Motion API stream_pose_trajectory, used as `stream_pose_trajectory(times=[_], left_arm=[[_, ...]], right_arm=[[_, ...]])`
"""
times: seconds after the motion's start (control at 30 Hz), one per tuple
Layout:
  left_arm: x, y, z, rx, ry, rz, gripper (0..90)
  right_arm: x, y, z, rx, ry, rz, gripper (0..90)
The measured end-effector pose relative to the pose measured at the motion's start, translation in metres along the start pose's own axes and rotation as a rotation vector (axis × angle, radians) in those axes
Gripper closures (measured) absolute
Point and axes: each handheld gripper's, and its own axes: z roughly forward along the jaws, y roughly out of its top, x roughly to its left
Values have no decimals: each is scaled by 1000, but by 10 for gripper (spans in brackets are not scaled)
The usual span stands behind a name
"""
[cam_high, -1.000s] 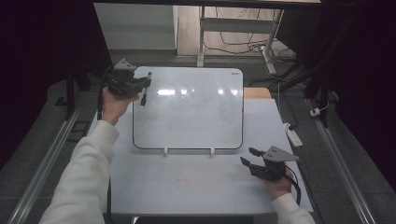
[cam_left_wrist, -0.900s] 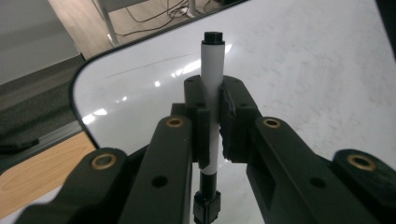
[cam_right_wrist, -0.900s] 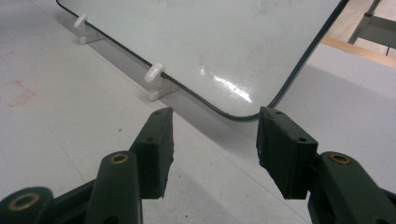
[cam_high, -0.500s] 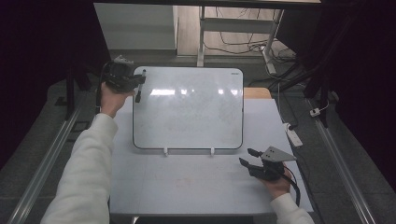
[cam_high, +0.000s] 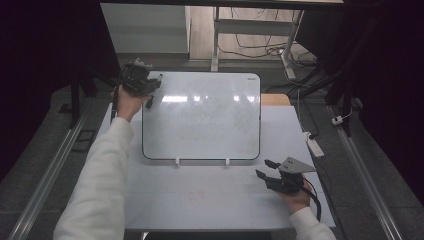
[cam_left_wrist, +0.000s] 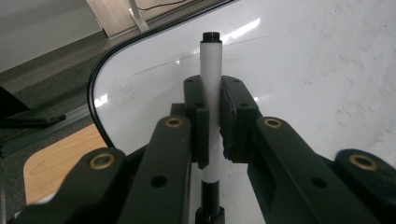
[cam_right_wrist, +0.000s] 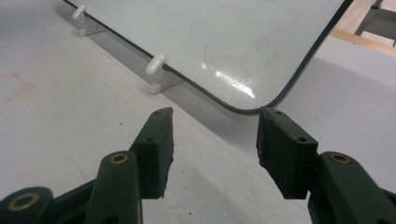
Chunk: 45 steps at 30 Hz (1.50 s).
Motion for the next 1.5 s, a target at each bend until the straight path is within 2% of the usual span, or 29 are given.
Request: stream_pose_trajectory(times=[0.2,0.53,0.73,0.97,1.07,1.13,1.2,1.37,1.5], left_arm=[[-3,0,5,11,11,22,806],[-5,-1,10,9,19,33,793],[-6,-1,6,-16,19,36,683],[-6,-7,-14,-87,9,44,487],[-7,-14,-24,-118,-16,39,430],[-9,-21,-30,-116,-40,44,387],[-11,-28,-38,-125,-47,56,375],[-18,-47,-55,-160,-88,48,334],[-28,-66,-69,-174,-120,57,312]], right_arm=[[1,0,0,-1,5,-6,462],[1,0,1,1,4,-6,462],[1,0,1,0,5,-7,462],[0,0,0,-5,4,-9,462],[0,0,0,-8,8,-10,462],[-1,0,0,-8,11,-5,460],[-3,1,-1,-13,14,6,460],[-3,3,-3,-16,12,-18,434],[-3,7,-6,-35,11,-16,404]])
